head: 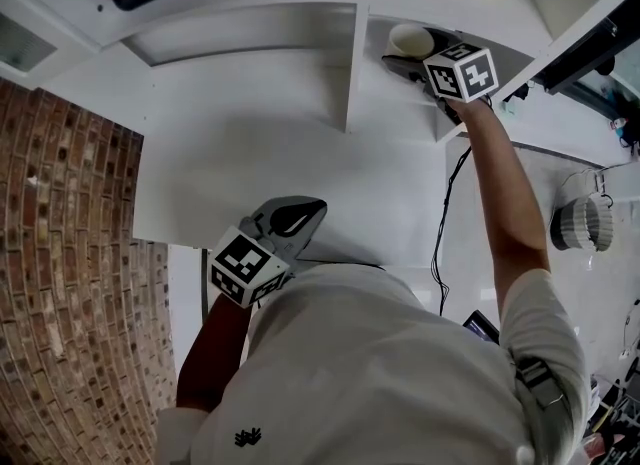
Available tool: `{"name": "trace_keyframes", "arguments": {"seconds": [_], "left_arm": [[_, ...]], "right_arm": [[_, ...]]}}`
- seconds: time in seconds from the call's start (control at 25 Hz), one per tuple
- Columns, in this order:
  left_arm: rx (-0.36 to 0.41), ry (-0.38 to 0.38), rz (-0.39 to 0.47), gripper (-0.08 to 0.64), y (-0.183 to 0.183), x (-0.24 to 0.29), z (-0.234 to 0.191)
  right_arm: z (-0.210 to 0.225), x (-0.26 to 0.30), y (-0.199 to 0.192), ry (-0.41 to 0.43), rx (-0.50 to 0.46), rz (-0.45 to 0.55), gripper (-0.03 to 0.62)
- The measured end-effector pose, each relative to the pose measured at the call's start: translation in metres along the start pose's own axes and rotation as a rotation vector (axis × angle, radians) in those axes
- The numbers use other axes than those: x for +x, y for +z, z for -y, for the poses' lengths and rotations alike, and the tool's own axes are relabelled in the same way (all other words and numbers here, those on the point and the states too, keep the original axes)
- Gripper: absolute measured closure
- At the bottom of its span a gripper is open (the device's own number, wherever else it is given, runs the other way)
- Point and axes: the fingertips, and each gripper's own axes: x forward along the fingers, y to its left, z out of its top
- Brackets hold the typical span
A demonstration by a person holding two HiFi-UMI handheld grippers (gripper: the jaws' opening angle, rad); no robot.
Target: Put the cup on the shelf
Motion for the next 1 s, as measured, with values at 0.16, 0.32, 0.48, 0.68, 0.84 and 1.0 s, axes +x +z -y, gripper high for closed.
{"name": "trace_keyframes", "arguments": {"seconds": [0.16, 0.32, 0.48, 0.68, 0.84, 1.0], "left_arm": [[-0.006, 0.005, 0.0, 0.554, -0.001, 0.0, -0.001], [-0.013, 0.007, 0.001, 0.554, 0.0, 0.0, -0.004], [-0.018, 0.01, 0.0, 0.554, -0.001, 0.0, -0.006], [-0.021, 0.007, -0.006, 0.554, -0.005, 0.0, -0.006], [-0.022, 0.009, -0.006, 0.554, -0.005, -0.003, -0.006], [-0.024, 0.006, -0.008, 0.554, -0.006, -0.005, -0.007]], "right_arm": [[0.008, 0.006, -0.003, -0.016, 0.007, -0.009, 0.149], [0.014, 0.012, -0.006, -0.02, 0.02, -0.006, 0.149], [0.015, 0.014, -0.008, -0.016, 0.027, 0.01, 0.147], [0.015, 0.014, -0.007, -0.002, 0.02, 0.022, 0.144], [0.016, 0.015, -0.01, 0.0, 0.015, 0.028, 0.127], [0.021, 0.012, -0.012, -0.028, 0.025, 0.036, 0.103]]}}
